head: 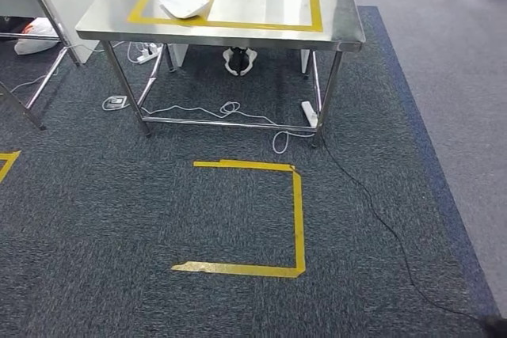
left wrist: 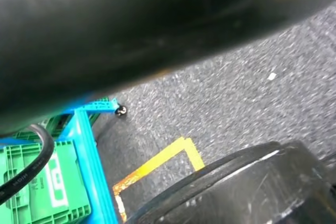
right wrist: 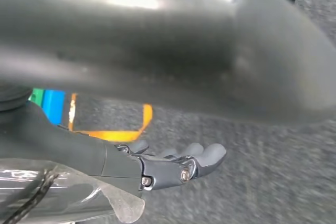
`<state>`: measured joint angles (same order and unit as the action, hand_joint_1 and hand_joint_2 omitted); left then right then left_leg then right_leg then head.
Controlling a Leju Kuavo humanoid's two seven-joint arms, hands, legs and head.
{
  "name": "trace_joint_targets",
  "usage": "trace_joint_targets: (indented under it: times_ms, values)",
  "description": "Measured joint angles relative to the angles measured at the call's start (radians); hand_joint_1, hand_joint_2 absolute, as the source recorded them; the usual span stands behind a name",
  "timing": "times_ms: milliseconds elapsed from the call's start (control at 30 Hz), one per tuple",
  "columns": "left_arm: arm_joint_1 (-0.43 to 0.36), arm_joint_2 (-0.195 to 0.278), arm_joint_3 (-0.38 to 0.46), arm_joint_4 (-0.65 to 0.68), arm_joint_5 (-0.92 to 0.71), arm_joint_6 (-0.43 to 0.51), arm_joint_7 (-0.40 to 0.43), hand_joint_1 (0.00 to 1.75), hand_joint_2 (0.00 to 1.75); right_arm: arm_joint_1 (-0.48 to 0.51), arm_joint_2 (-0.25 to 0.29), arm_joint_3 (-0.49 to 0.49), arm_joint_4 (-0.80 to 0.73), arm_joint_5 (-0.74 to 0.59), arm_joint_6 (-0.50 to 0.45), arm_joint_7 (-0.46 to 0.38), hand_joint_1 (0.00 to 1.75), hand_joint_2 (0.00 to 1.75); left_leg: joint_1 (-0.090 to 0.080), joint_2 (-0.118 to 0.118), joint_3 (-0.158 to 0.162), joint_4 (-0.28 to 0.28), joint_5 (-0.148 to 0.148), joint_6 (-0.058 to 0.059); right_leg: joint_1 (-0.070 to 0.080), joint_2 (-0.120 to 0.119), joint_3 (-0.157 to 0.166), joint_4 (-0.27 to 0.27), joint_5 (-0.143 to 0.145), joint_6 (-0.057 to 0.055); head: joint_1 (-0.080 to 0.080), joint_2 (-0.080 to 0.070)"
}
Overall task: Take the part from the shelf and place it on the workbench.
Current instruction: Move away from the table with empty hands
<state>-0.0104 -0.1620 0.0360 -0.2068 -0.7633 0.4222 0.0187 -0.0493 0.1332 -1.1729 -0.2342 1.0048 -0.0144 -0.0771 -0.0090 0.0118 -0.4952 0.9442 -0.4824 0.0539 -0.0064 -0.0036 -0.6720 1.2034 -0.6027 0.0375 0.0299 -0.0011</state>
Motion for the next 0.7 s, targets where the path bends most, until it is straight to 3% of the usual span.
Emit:
trace_joint_targets:
  times_ms: [33,100,133,167,233,267,300,367,433,500,533,567,600,700]
  values:
    - [0.000,0.000,0.001,0.000,0.000,0.001,-0.001,0.00,0.00,0.000,0.000,0.000,0.000,0.001,0.000,0.000,0.00,0.00,-0.001,0.001,-0.019,0.001,0.013,-0.001,-0.001,0.000,-0.005,0.056,-0.001,0.002,0.000,0.000]
    - [-0.001,0.000,0.003,0.000,0.000,0.003,-0.001,0.00,0.00,0.000,0.001,0.000,-0.001,0.004,0.000,-0.001,0.00,0.00,-0.002,0.004,-0.057,0.007,0.039,-0.005,-0.002,0.000,0.018,0.098,0.071,0.003,0.000,0.000]
    - [-0.001,-0.001,0.004,0.000,0.000,0.004,0.000,0.00,0.00,0.000,0.001,0.000,-0.002,0.006,0.000,-0.002,0.00,0.00,-0.002,0.004,-0.075,0.013,0.050,-0.008,-0.002,0.000,0.054,0.068,0.107,0.002,0.000,0.000]
    - [-0.001,-0.001,0.005,0.000,0.000,0.004,0.002,0.00,0.00,0.000,0.001,0.000,-0.003,0.009,0.000,-0.003,0.00,0.00,-0.003,0.004,-0.090,0.020,0.059,-0.011,-0.002,0.000,0.111,0.002,0.116,-0.001,0.000,0.000]
    - [-0.002,-0.001,0.007,0.000,0.000,0.003,0.005,0.00,0.00,-0.004,0.001,0.000,-0.004,0.013,0.000,-0.006,0.00,0.00,-0.007,0.003,-0.109,0.038,0.072,-0.019,-0.001,0.000,0.233,-0.171,0.066,-0.007,0.001,0.000]
    - [-0.003,-0.002,0.008,0.000,0.000,0.002,0.006,0.00,0.00,-0.006,0.001,0.000,-0.005,0.015,0.000,-0.009,0.00,0.00,-0.008,0.003,-0.115,0.045,0.078,-0.024,0.000,0.001,0.269,-0.231,0.035,-0.012,0.001,0.000]
    - [-0.003,-0.001,0.010,0.000,0.000,0.001,0.008,0.00,0.00,-0.006,0.001,0.000,-0.005,0.017,0.001,-0.014,0.00,0.00,-0.008,0.004,-0.120,0.049,0.084,-0.029,0.001,0.001,0.281,-0.262,0.019,-0.017,0.001,0.000]
    - [-0.002,-0.001,0.015,0.000,0.000,-0.004,0.010,0.00,0.00,-0.003,0.001,0.000,-0.005,0.024,0.005,-0.027,0.00,0.00,-0.005,0.001,-0.130,0.061,0.078,-0.042,-0.001,-0.002,0.272,-0.268,0.020,-0.034,0.001,0.000]
    - [0.002,0.000,0.020,0.000,0.000,-0.007,0.013,0.00,0.00,0.002,0.001,0.000,-0.005,0.031,0.007,-0.040,0.00,0.00,0.000,-0.002,-0.153,0.132,0.009,-0.056,-0.004,-0.007,0.261,-0.268,0.034,-0.048,0.000,0.000]
    - [0.004,0.000,0.023,0.000,0.000,-0.009,0.014,0.00,0.00,0.004,0.001,0.000,-0.005,0.034,0.008,-0.048,0.00,0.00,0.005,-0.004,-0.190,0.264,-0.077,-0.067,-0.003,-0.008,0.246,-0.266,0.046,-0.052,-0.001,0.000]
    - [0.005,0.001,0.025,0.000,0.000,-0.009,0.014,0.00,0.00,0.005,0.001,0.000,-0.005,0.035,0.008,-0.050,0.00,0.00,0.008,-0.004,-0.201,0.317,-0.098,-0.070,-0.003,-0.009,0.240,-0.264,0.050,-0.052,-0.001,0.000]
    - [0.005,0.001,0.026,0.000,0.000,-0.009,0.014,0.00,0.00,0.005,0.001,0.000,-0.005,0.035,0.008,-0.050,0.00,0.00,0.010,-0.004,-0.196,0.336,-0.097,-0.072,-0.003,-0.009,0.233,-0.261,0.054,-0.051,-0.001,0.000]
    - [0.005,0.001,0.027,0.000,0.000,-0.009,0.014,0.00,0.00,0.006,0.001,0.000,-0.005,0.035,0.008,-0.051,0.00,0.00,0.011,-0.004,-0.173,0.317,-0.080,-0.071,-0.003,-0.009,0.229,-0.258,0.056,-0.050,-0.001,0.000]
    - [0.005,0.002,0.029,0.000,0.000,-0.010,0.014,0.00,0.00,0.006,0.001,0.000,-0.005,0.035,0.009,-0.052,0.00,0.00,0.012,-0.006,-0.055,0.128,-0.010,-0.060,-0.001,-0.008,0.221,-0.247,0.056,-0.044,-0.001,0.000]
